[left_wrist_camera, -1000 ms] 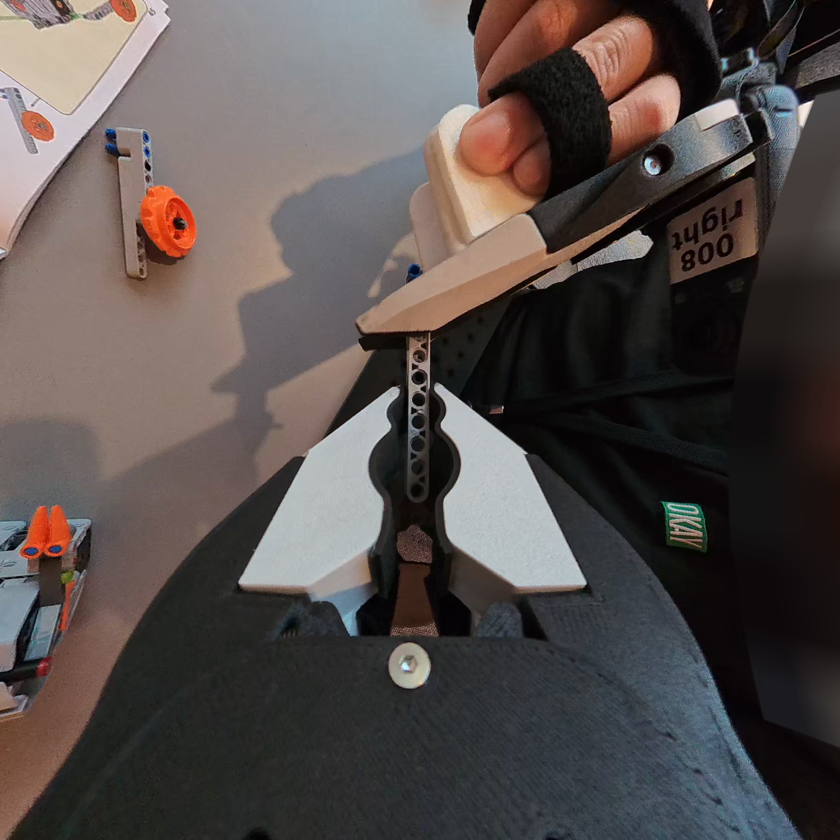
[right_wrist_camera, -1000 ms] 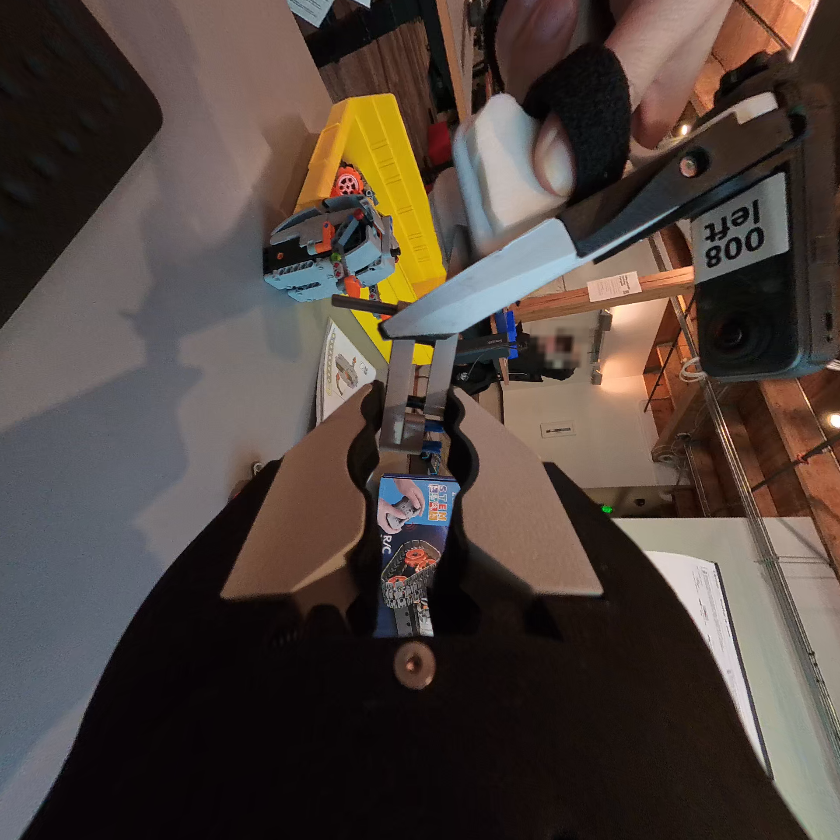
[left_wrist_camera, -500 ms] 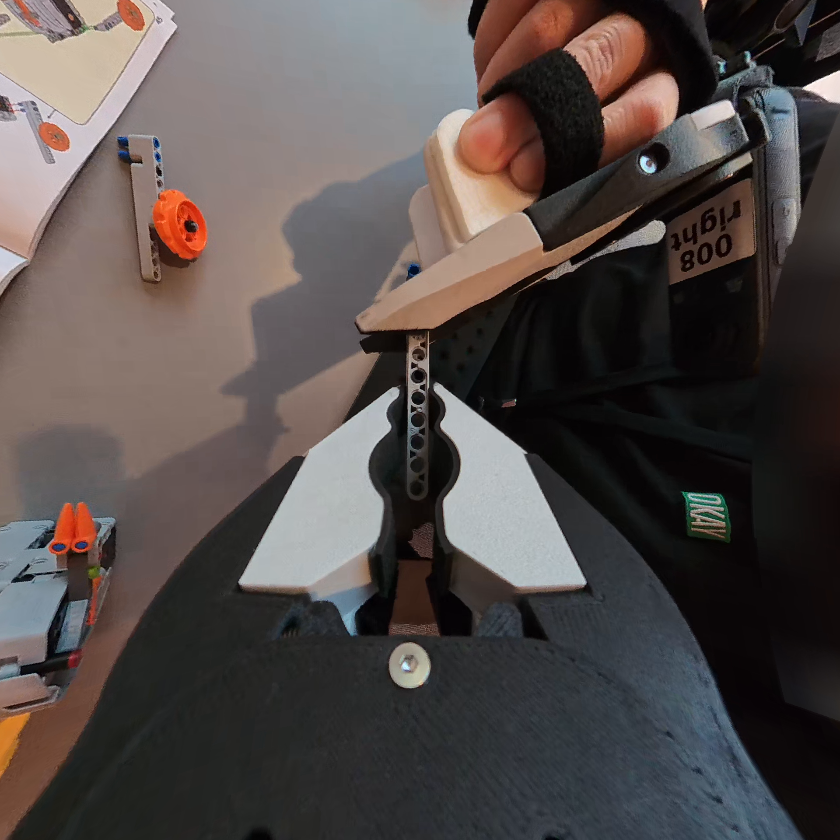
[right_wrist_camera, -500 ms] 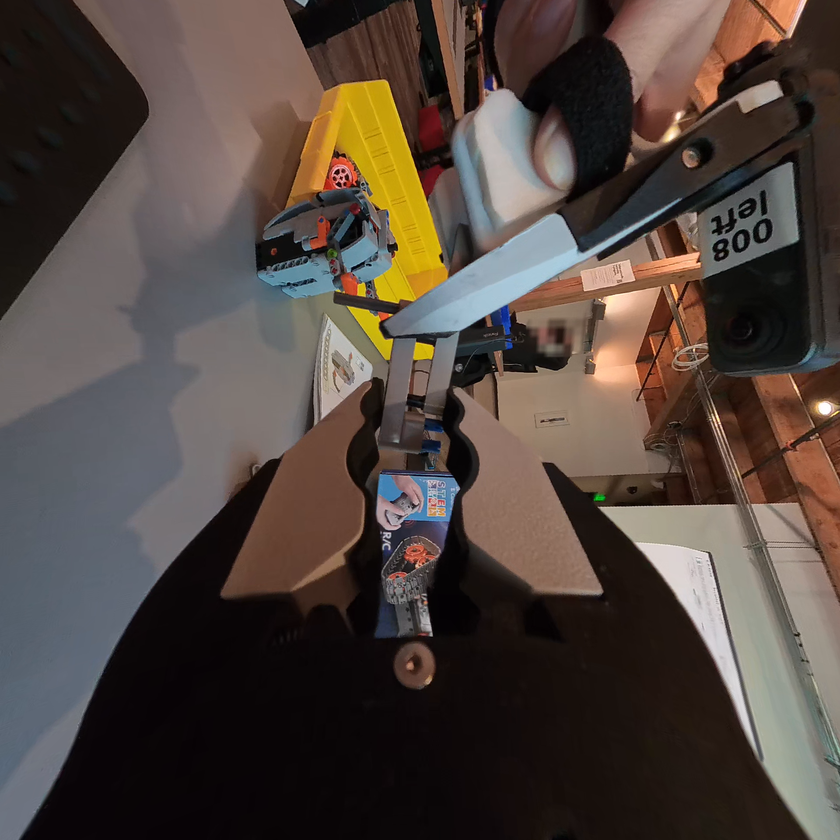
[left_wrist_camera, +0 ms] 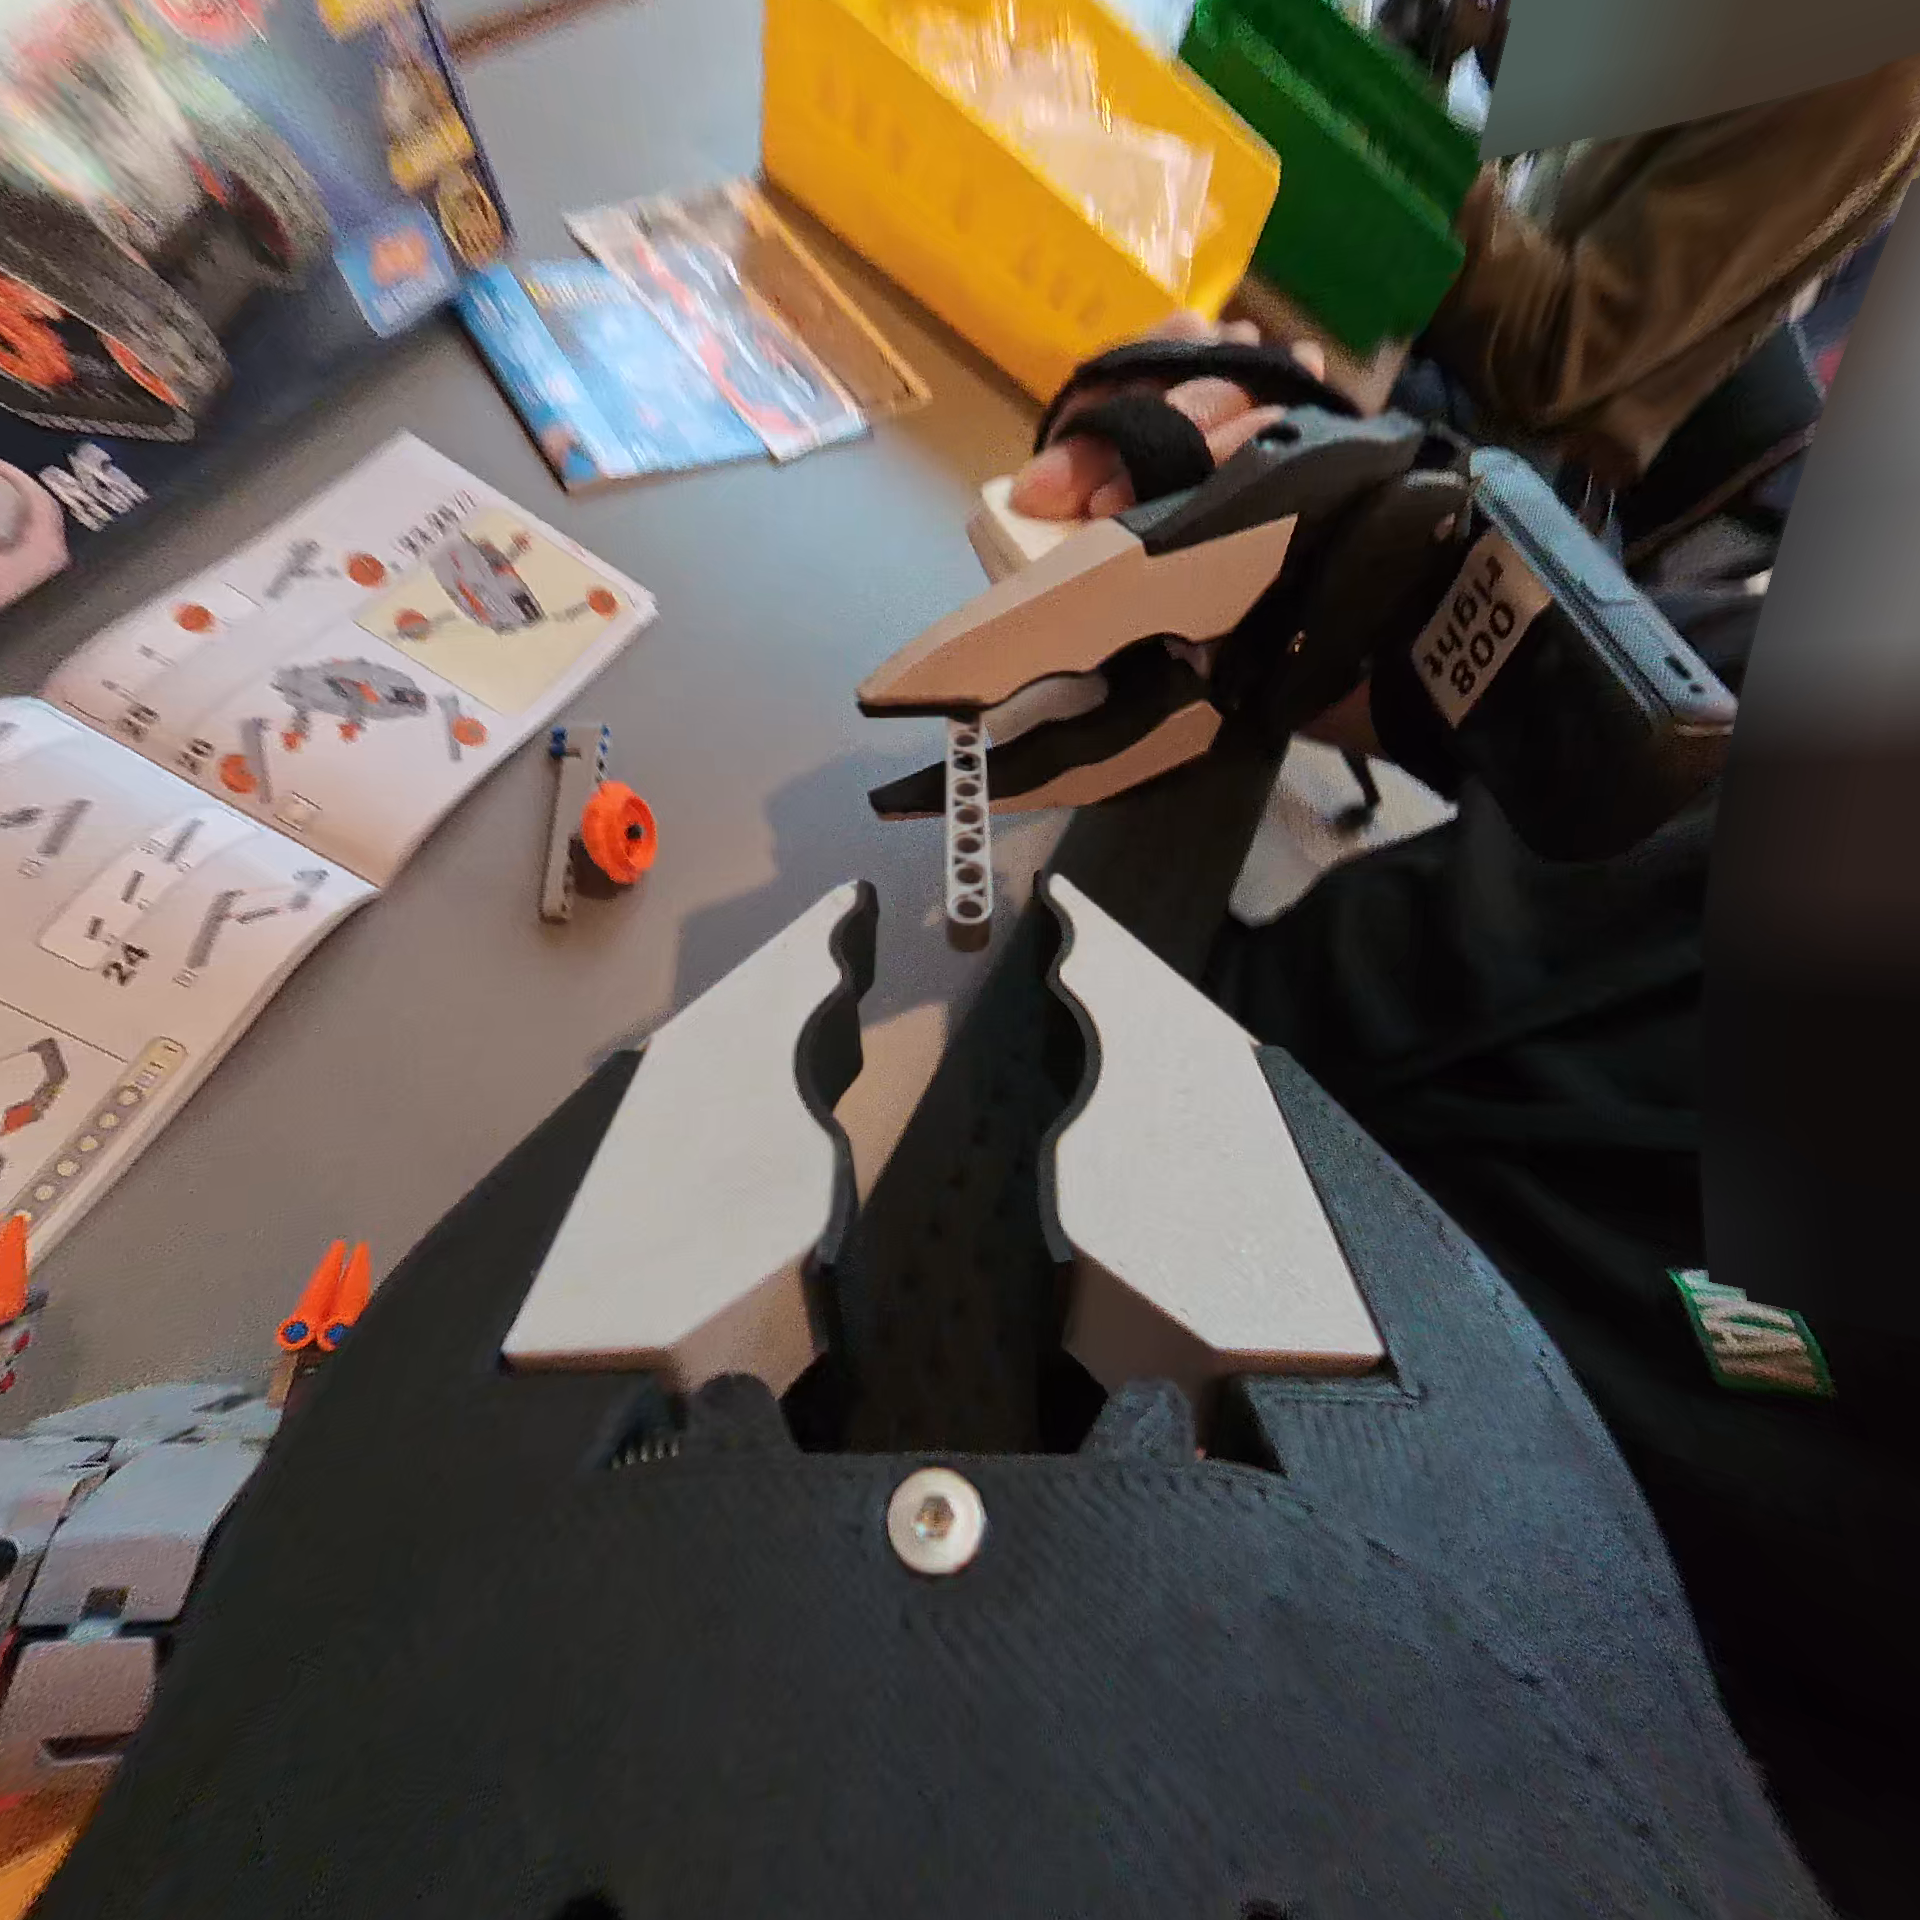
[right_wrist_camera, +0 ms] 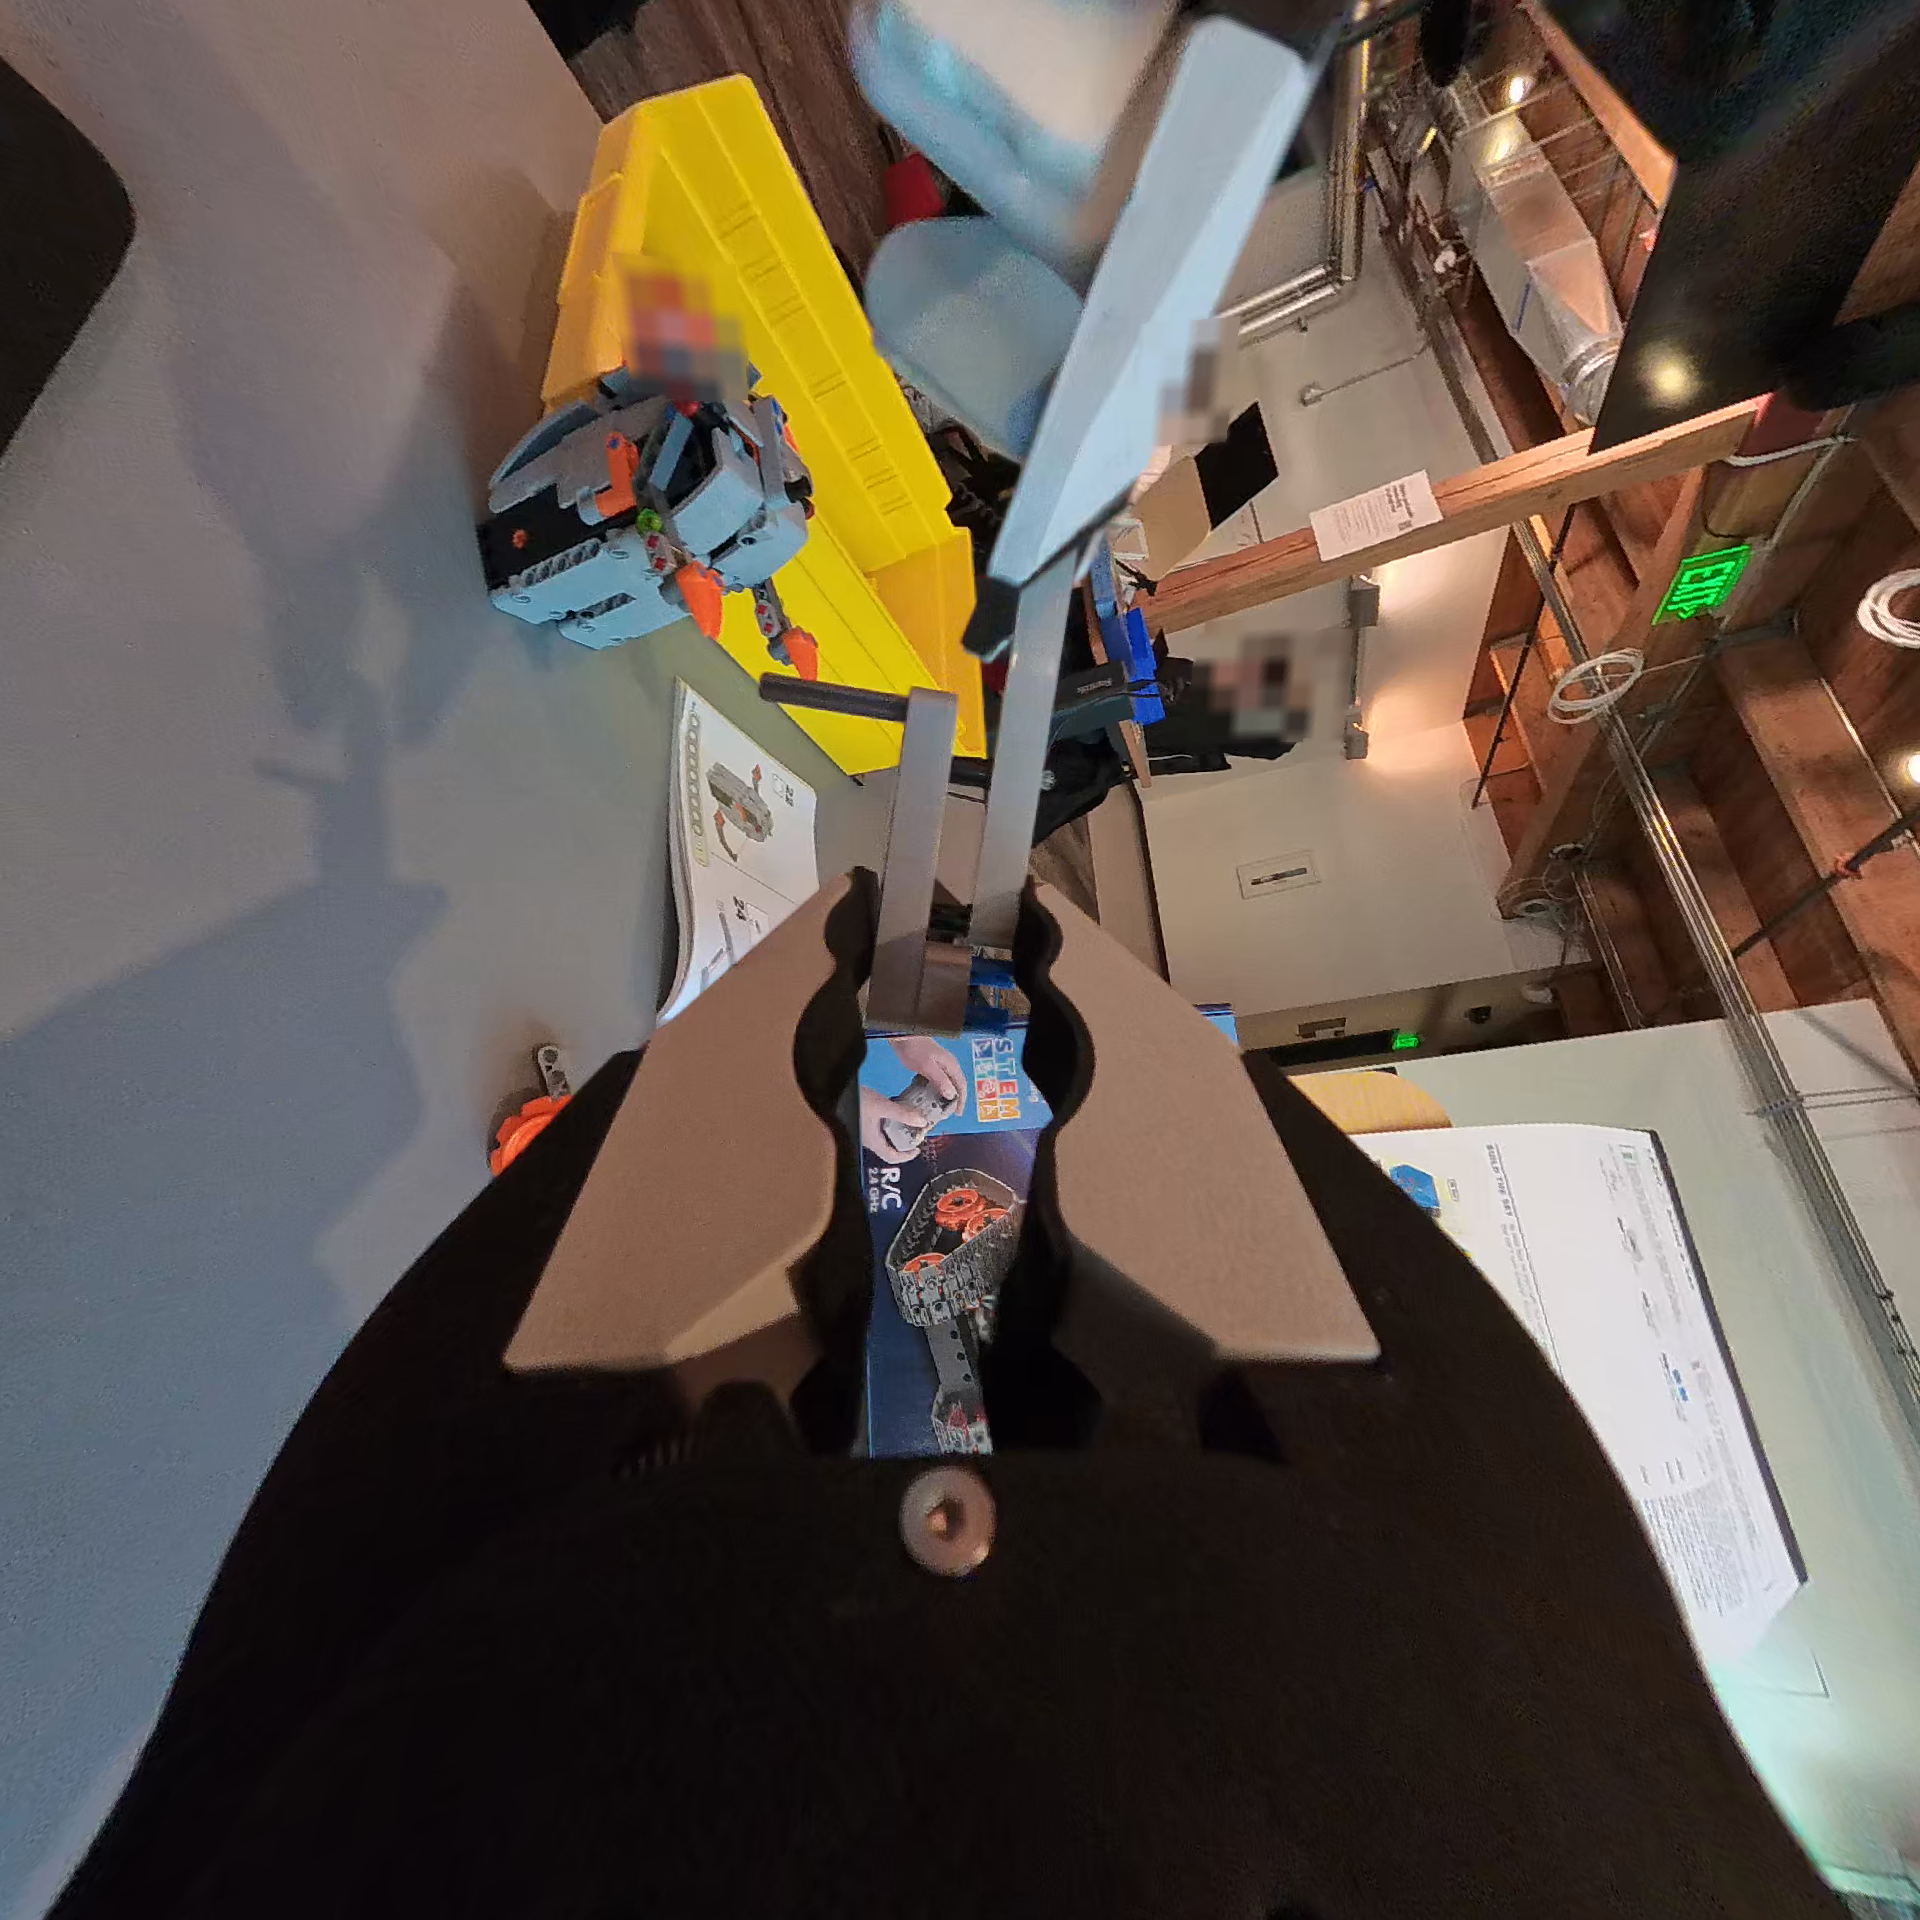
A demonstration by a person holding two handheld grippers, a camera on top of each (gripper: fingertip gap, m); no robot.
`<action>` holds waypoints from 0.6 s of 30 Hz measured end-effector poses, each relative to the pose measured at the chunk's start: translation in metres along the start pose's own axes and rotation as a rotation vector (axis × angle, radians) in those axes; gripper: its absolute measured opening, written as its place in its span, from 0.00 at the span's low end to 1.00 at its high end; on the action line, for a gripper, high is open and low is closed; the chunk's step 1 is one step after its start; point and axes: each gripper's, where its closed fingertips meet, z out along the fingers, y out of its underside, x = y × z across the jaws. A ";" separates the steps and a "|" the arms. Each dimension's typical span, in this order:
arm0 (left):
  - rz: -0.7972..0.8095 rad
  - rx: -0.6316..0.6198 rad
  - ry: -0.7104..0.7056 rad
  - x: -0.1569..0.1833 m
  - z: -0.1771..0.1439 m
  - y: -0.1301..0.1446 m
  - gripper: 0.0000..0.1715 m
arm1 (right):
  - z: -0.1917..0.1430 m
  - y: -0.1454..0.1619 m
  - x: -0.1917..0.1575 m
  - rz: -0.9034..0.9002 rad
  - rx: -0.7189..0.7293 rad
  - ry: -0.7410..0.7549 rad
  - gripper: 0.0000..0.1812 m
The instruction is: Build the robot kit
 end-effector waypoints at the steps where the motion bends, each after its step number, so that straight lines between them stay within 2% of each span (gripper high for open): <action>1: -0.005 0.081 -0.020 -0.003 -0.004 -0.002 0.19 | 0.000 0.000 0.003 0.009 -0.002 0.012 0.14; 6: -0.033 0.541 0.018 0.001 -0.010 -0.011 0.25 | -0.003 -0.002 0.020 0.051 0.003 0.091 0.14; 9: -0.045 0.727 0.072 0.008 -0.001 -0.019 0.26 | -0.004 -0.004 0.023 0.071 0.007 0.115 0.14; 13: -0.022 0.787 0.054 0.004 0.016 -0.024 0.20 | -0.004 -0.007 0.020 0.059 0.011 0.125 0.14; 14: -0.004 0.802 0.067 0.006 0.017 -0.026 0.14 | -0.004 -0.008 0.020 0.059 0.012 0.127 0.14; 15: 0.018 0.811 0.071 0.008 0.017 -0.027 0.03 | -0.003 -0.008 0.021 0.062 0.010 0.133 0.14; 18: 0.036 0.804 0.049 0.006 0.019 -0.028 0.03 | -0.003 -0.006 0.021 0.079 0.012 0.128 0.14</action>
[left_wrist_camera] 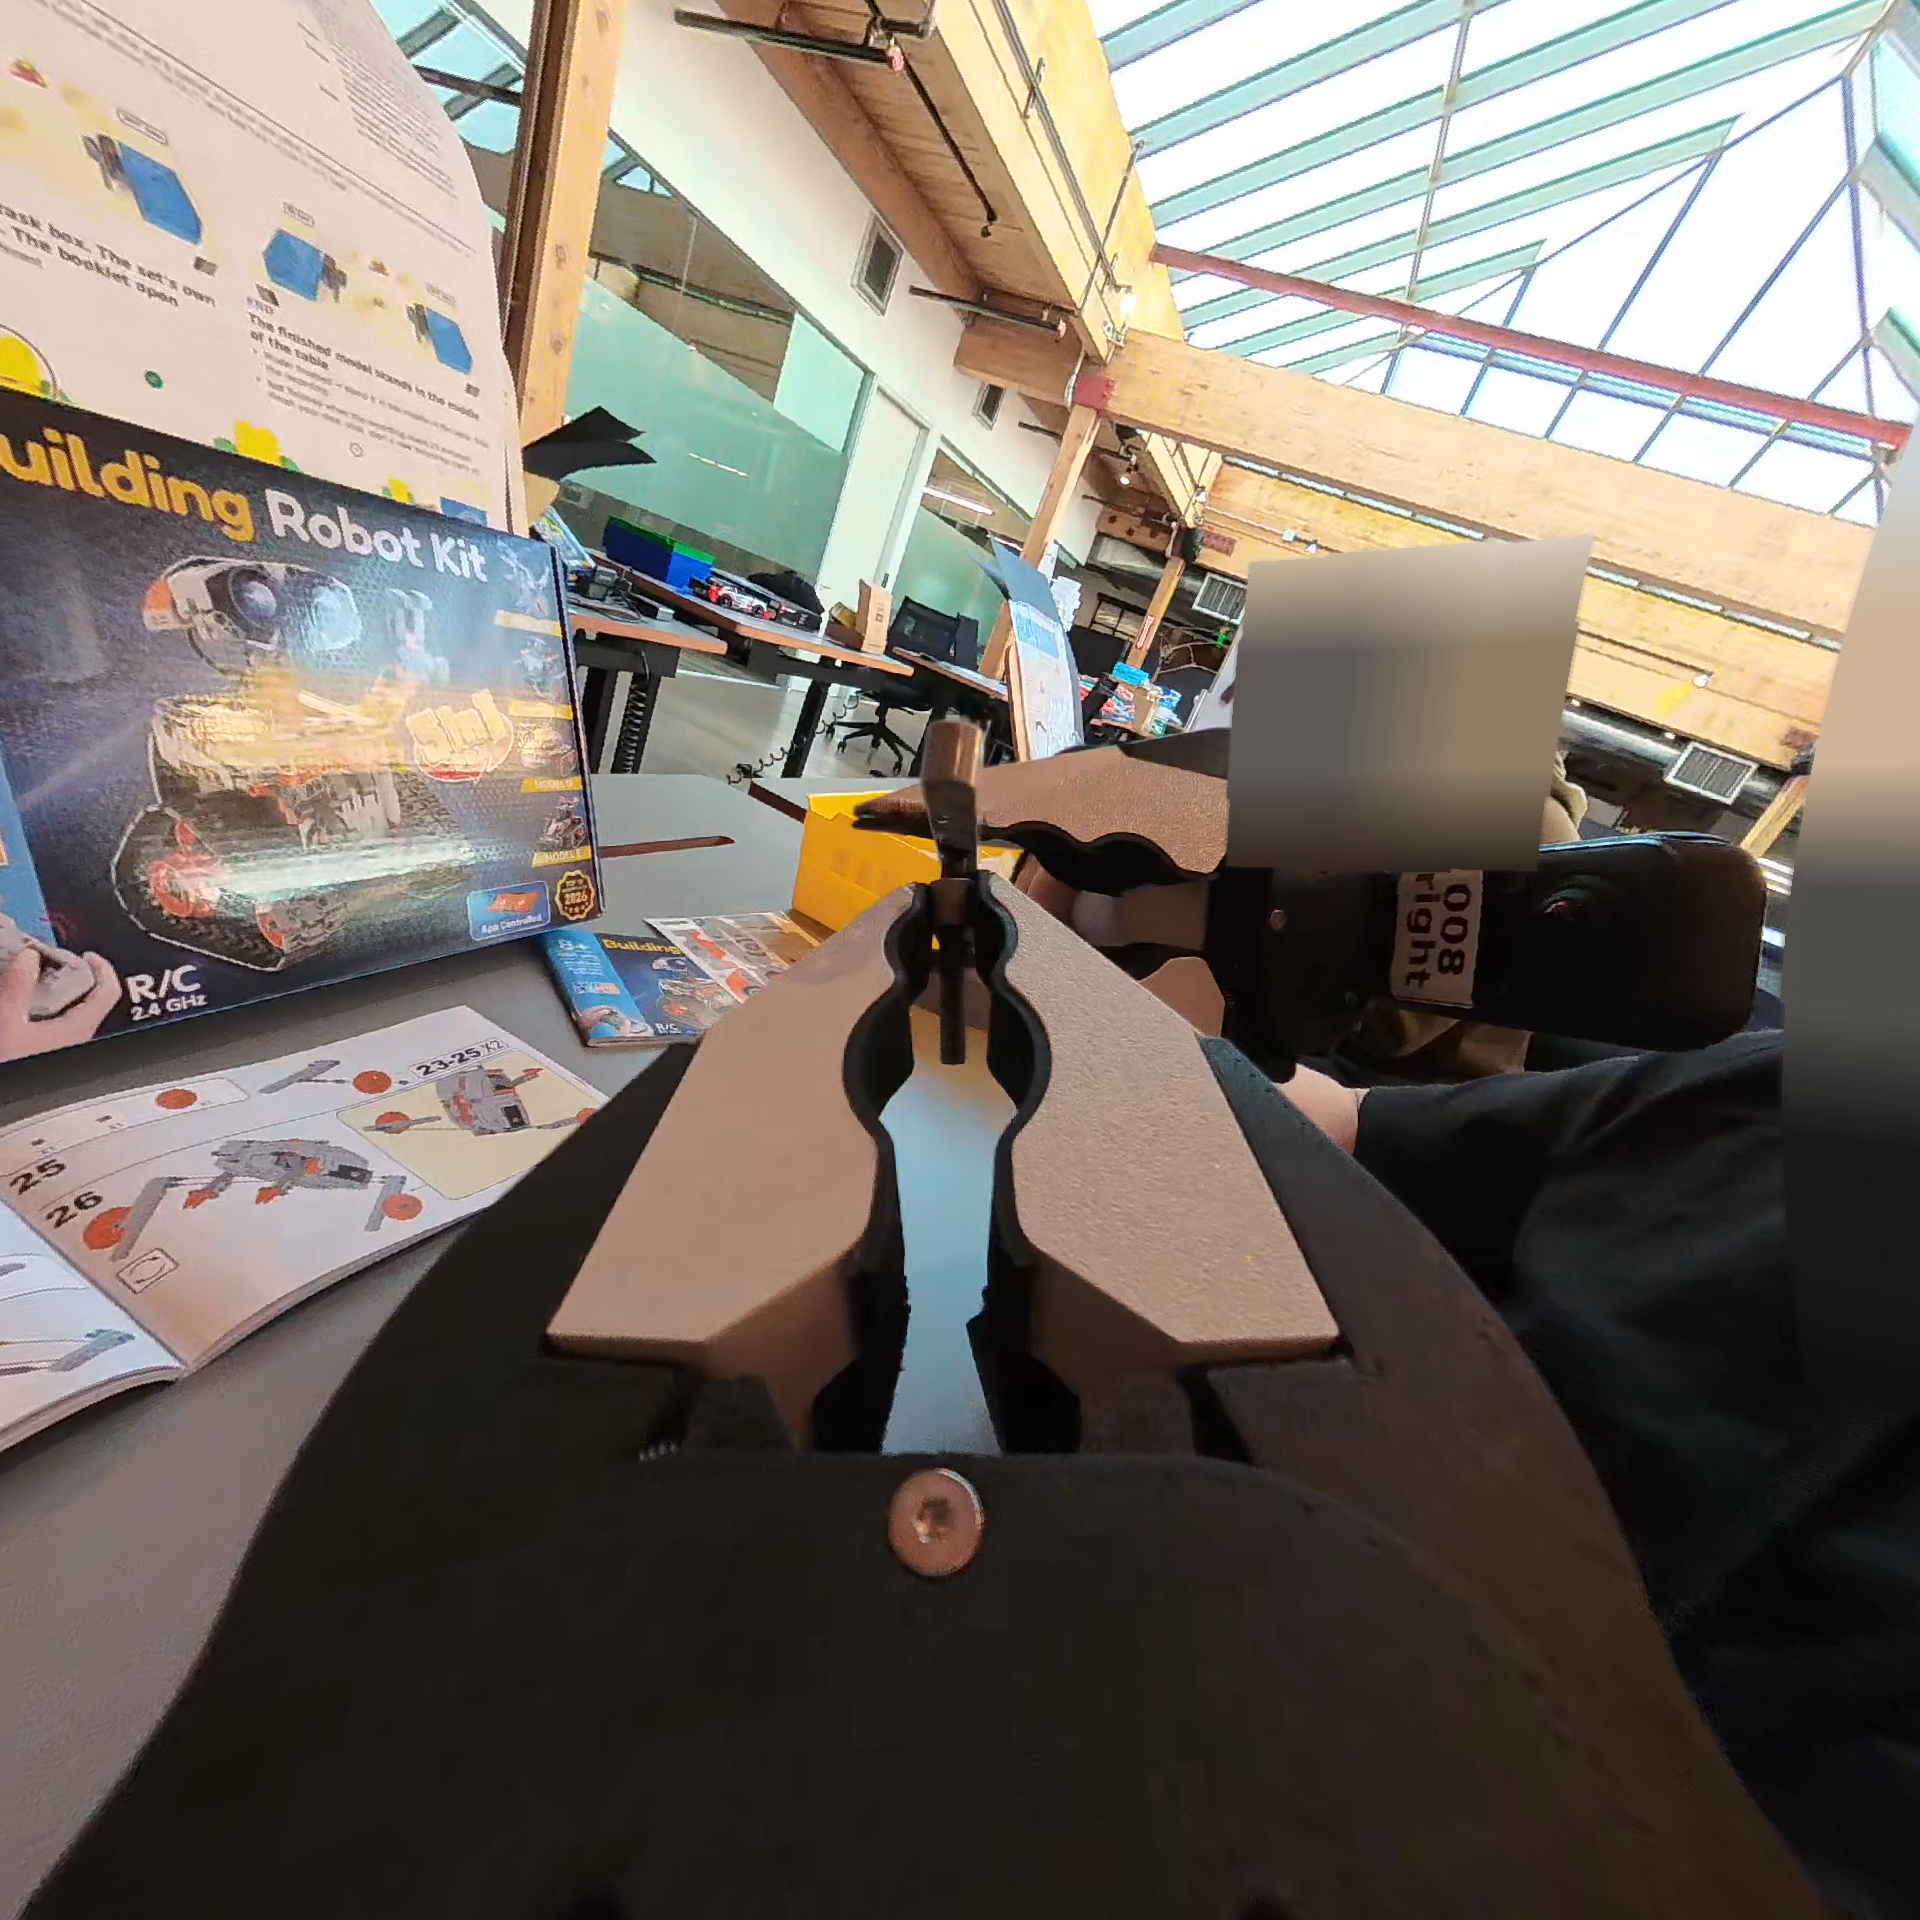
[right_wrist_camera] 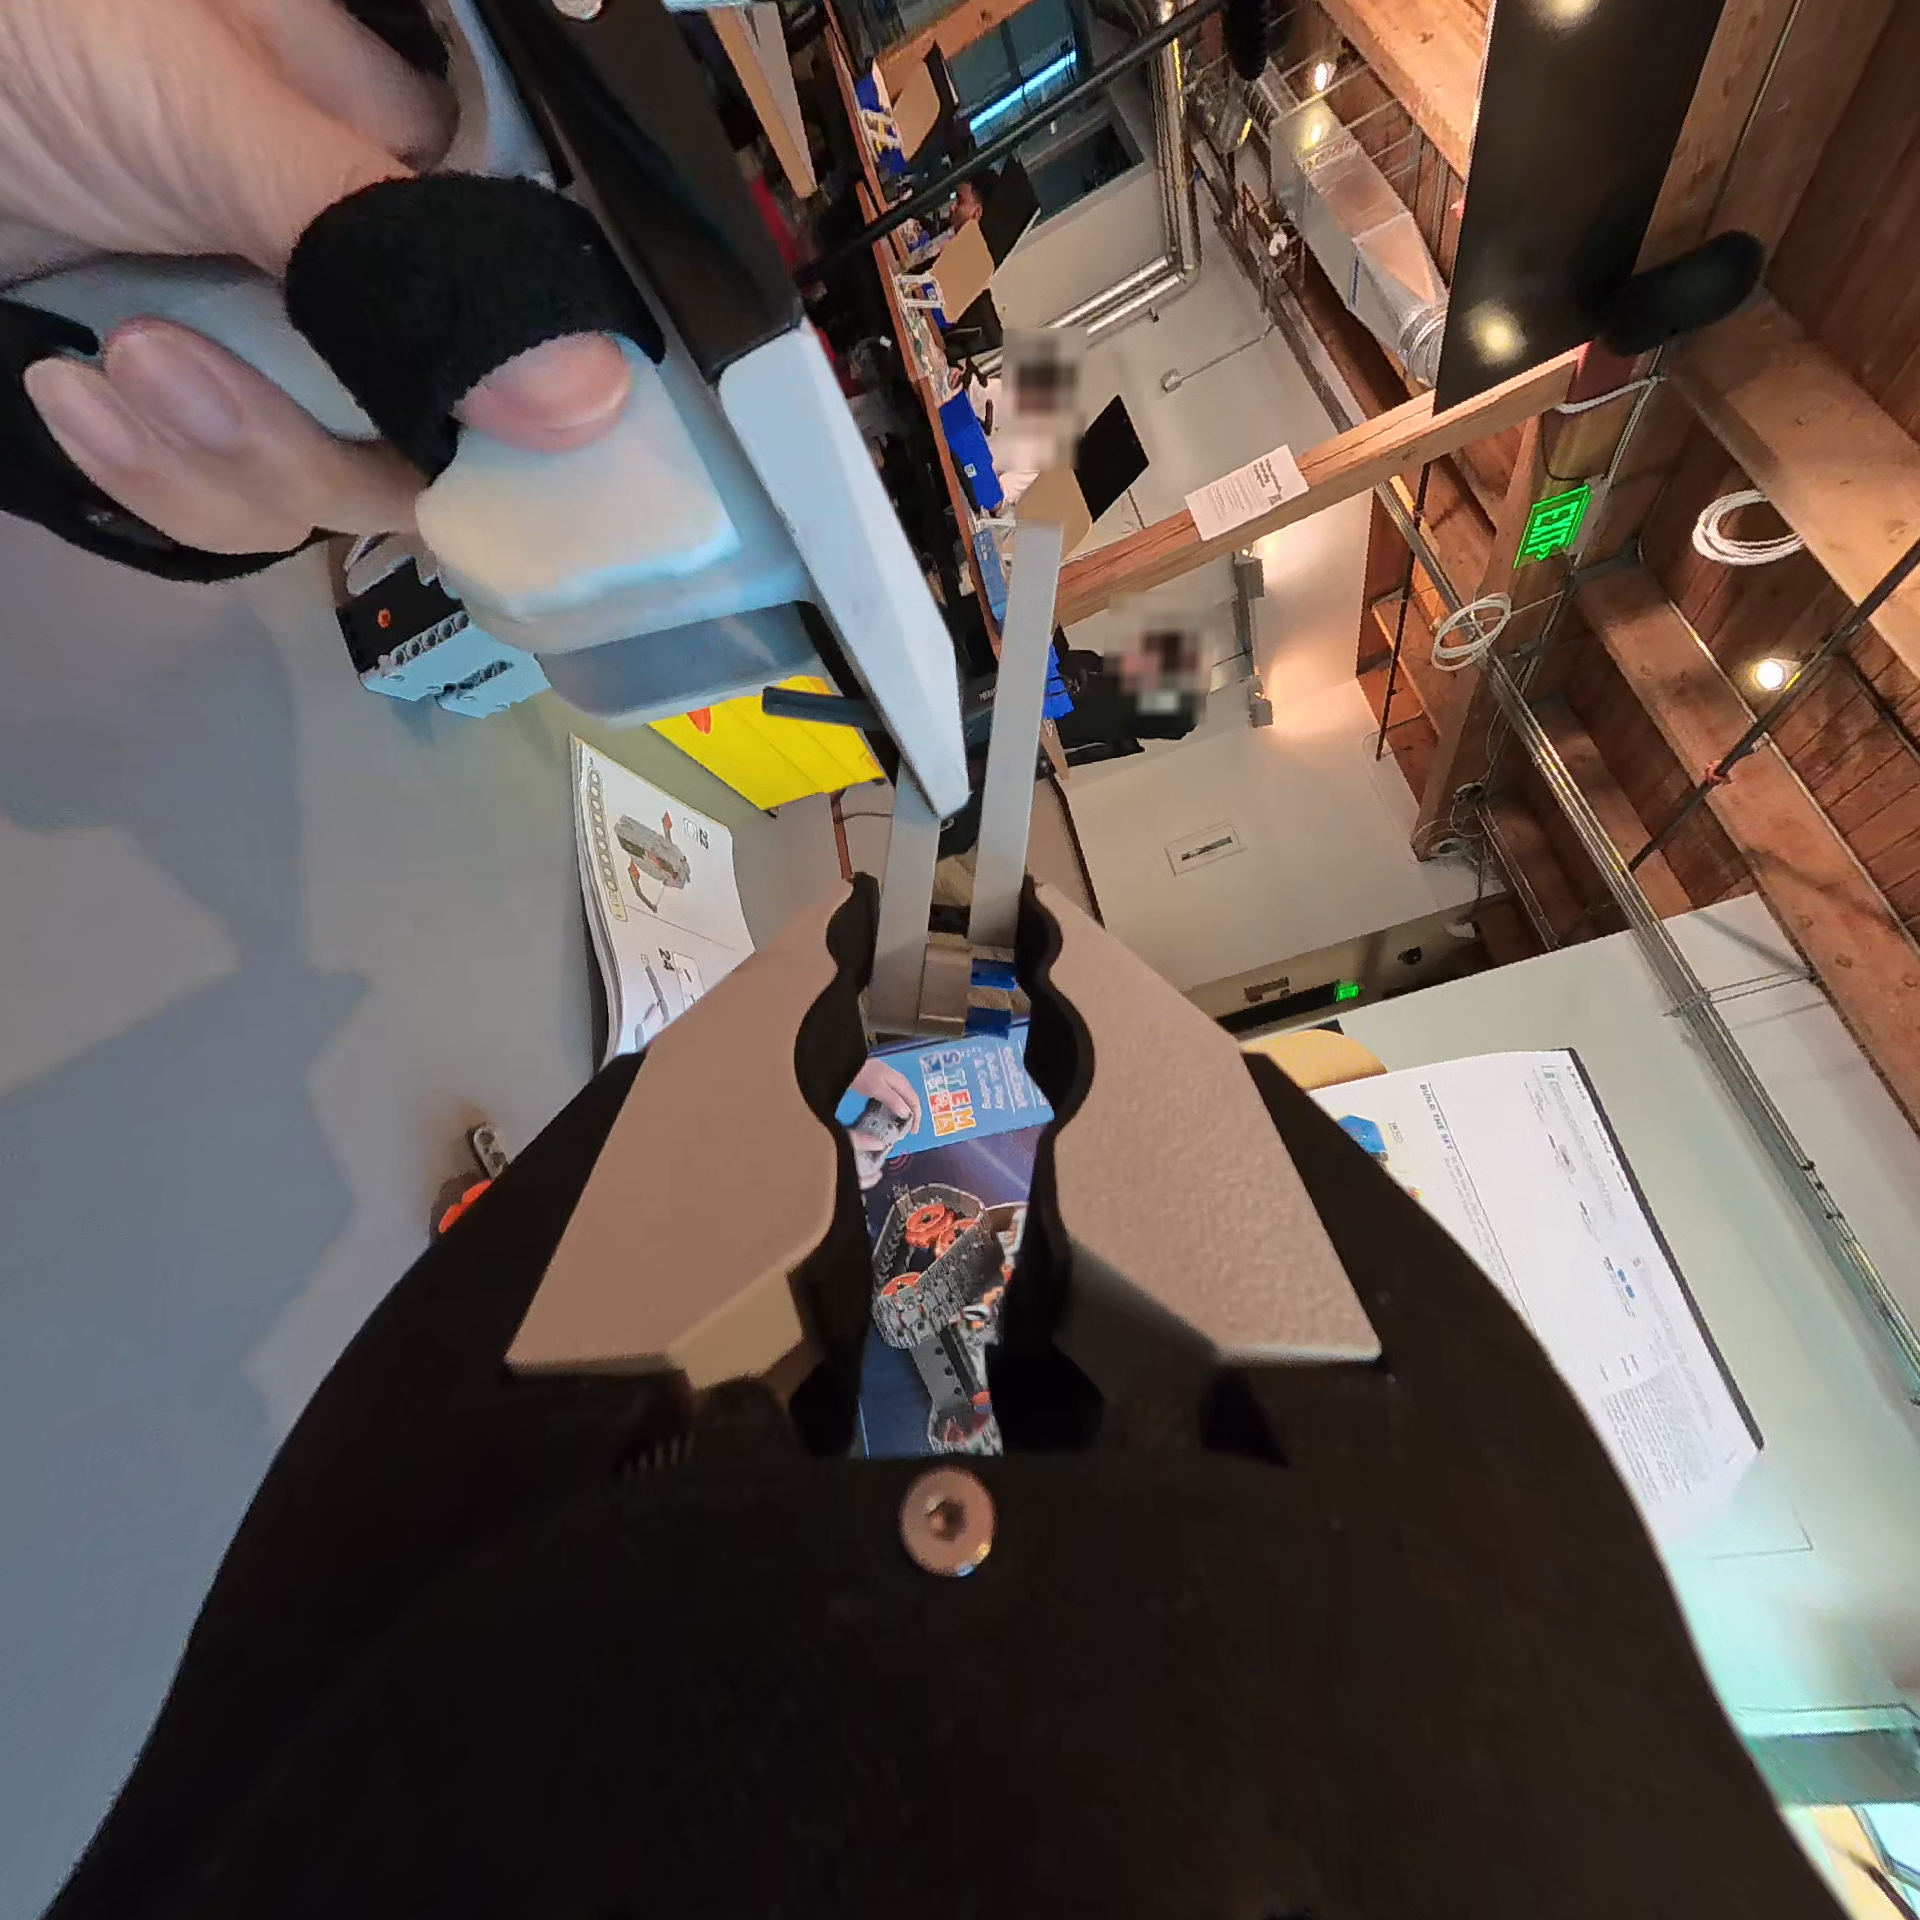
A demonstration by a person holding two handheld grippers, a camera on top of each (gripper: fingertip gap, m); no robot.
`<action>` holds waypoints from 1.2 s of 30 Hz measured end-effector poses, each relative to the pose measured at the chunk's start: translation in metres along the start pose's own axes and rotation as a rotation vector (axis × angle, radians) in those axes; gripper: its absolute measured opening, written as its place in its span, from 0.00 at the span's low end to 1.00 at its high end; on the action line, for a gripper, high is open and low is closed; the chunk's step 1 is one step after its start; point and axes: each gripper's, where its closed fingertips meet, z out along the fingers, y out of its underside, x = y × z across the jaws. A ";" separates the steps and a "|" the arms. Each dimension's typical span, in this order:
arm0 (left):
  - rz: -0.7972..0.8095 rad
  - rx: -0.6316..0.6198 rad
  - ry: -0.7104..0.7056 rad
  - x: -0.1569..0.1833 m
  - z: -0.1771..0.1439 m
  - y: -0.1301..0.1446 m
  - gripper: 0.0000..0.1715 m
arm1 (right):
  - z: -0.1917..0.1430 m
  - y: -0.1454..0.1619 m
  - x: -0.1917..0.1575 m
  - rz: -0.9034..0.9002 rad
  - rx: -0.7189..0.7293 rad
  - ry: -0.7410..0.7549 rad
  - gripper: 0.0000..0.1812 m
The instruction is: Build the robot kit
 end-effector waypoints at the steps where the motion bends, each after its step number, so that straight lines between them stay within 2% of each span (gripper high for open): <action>1: 0.004 -0.004 0.004 0.001 0.000 0.000 0.03 | 0.000 -0.001 0.001 0.009 0.012 0.004 0.14; 7: 0.101 0.004 -0.040 0.008 0.002 -0.005 0.03 | -0.001 -0.004 0.006 0.003 0.031 0.045 0.14; 11: 0.054 0.060 -0.035 0.010 0.002 -0.010 0.03 | -0.003 -0.007 0.010 -0.045 0.046 0.092 0.14; 20: 0.106 0.098 -0.079 0.015 0.002 -0.013 0.03 | -0.007 -0.012 0.015 -0.063 0.059 0.146 0.14; 25: 0.123 0.102 -0.075 0.016 0.001 -0.013 0.03 | -0.007 -0.011 0.014 -0.063 0.054 0.131 0.14; 27: 0.171 0.061 -0.070 0.016 -0.002 -0.011 0.03 | -0.007 -0.011 0.011 -0.067 0.051 0.107 0.14; 28: 0.211 0.032 -0.089 0.014 -0.006 -0.012 0.05 | -0.006 -0.009 0.010 -0.077 0.037 0.091 0.14; 30: 0.355 -0.001 -0.157 0.013 -0.021 -0.024 0.22 | -0.004 -0.001 0.009 -0.090 0.003 0.067 0.14; 32: 0.601 -0.088 -0.256 0.015 -0.034 -0.035 0.26 | -0.002 0.002 0.004 -0.096 -0.001 0.018 0.14; 34: 0.854 -0.254 -0.313 0.019 -0.032 -0.034 0.28 | 0.000 0.007 0.003 -0.116 -0.028 -0.004 0.14; 36: 1.043 -0.478 -0.350 0.014 -0.022 -0.022 0.32 | 0.002 0.008 -0.003 -0.158 -0.042 -0.036 0.14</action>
